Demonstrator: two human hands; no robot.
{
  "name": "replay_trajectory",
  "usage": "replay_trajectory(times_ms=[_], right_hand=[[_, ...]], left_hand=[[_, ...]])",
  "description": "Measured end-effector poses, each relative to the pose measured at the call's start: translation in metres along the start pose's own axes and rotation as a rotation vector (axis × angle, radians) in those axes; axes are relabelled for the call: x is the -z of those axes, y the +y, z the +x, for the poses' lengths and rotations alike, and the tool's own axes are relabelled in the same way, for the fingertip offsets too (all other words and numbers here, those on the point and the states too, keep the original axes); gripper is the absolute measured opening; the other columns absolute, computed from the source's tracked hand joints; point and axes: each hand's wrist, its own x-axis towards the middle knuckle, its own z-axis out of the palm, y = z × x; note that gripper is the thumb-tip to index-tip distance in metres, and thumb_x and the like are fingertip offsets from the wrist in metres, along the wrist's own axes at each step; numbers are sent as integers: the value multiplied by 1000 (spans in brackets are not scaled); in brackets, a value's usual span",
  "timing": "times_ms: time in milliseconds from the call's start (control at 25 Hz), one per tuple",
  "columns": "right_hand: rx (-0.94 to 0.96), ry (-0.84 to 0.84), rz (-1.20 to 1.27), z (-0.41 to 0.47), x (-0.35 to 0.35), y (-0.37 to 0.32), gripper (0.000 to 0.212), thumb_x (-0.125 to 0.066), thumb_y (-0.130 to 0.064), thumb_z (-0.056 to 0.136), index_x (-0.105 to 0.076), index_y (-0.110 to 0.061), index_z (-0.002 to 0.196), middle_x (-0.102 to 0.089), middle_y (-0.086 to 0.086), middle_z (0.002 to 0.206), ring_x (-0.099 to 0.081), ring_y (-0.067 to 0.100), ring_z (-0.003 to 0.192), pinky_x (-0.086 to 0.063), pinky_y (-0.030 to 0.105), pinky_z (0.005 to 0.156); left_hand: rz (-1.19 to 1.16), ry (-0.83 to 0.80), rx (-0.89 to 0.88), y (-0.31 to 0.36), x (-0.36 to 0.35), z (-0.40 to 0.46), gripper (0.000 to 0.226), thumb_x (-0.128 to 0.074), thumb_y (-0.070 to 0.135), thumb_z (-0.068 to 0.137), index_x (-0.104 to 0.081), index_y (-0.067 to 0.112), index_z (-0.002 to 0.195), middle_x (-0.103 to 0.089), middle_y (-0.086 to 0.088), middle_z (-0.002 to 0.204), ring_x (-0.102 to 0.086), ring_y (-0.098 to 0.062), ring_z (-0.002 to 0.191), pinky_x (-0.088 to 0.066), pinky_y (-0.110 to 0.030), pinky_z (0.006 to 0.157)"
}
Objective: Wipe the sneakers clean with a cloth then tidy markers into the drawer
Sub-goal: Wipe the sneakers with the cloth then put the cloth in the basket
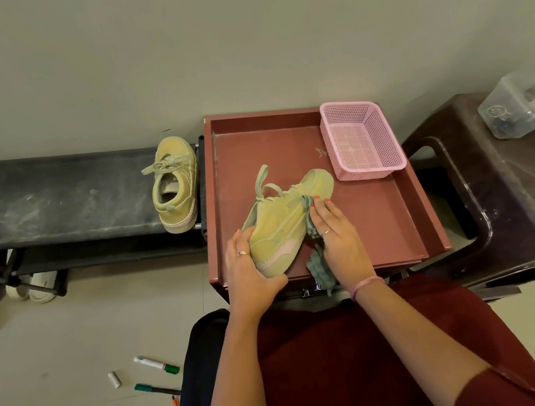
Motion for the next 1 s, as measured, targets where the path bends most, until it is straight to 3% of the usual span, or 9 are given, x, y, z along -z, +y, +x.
replay_trajectory(times_ms=[160,280,360,440,680,760,840,920,1000], right_hand=[[-214,26,-5,29,9,14,71,-47,27,72,-44,-1,137,-43,12,145,-35,30,137,-17,31,114],[-380,25,72,35,7,6,66,-38,21,84,-33,-6,144,-28,8,154,-21,22,143,-8,22,116],[-421,-41,128,25,4,-12,64,-33,16,90,-23,-8,148,-16,6,158,-12,18,145,-3,19,115],[-350,-79,173,5,5,-34,66,-34,17,87,-24,-6,148,-14,8,158,-13,20,145,0,15,112],[-115,-103,349,-53,10,-75,48,-43,8,85,-51,0,132,-44,13,143,-38,27,134,-16,23,114],[79,-86,260,-55,1,-62,43,-48,2,84,-54,3,127,-49,17,138,-41,34,131,-21,31,114],[263,-102,127,-42,-3,-46,48,-55,3,82,-52,0,130,-49,15,139,-39,32,134,-32,36,112],[309,-84,40,-18,1,-36,49,-53,2,78,-56,-2,127,-54,12,135,-47,31,129,-44,40,102],[295,-89,1,7,11,-31,55,-61,4,69,-59,-1,124,-58,12,131,-51,33,124,-50,44,95]], left_hand=[[33,-22,-17,2,0,0,93,-81,7,54,-40,27,135,-28,19,126,-22,10,118,-26,-17,98],[43,-23,-32,0,0,0,93,-81,7,53,-40,27,134,-28,20,123,-23,11,113,-23,-3,89],[33,-13,-31,-2,-1,1,93,-82,8,52,-40,28,133,-30,20,122,-26,8,113,-24,-3,86],[19,-1,-34,-3,-1,1,95,-83,10,51,-40,28,134,-31,19,121,-30,4,113,-26,-6,88],[-33,21,-44,-6,-5,0,81,-85,23,66,-41,32,133,-34,18,124,-37,-1,120,-36,-17,95],[-49,28,-47,-5,-6,-1,76,-82,24,70,-41,33,133,-36,18,123,-41,-3,119,-41,-21,96],[-53,18,-49,-5,-5,-2,83,-85,21,64,-40,31,133,-37,16,123,-42,-3,116,-41,-15,93],[-51,-10,-26,-7,-4,-1,92,-86,17,56,-38,29,133,-37,13,124,-42,-3,115,-41,-13,91],[-42,-16,-10,-9,-4,-1,96,-85,15,52,-37,28,134,-36,11,125,-43,-5,116,-47,-24,95]])
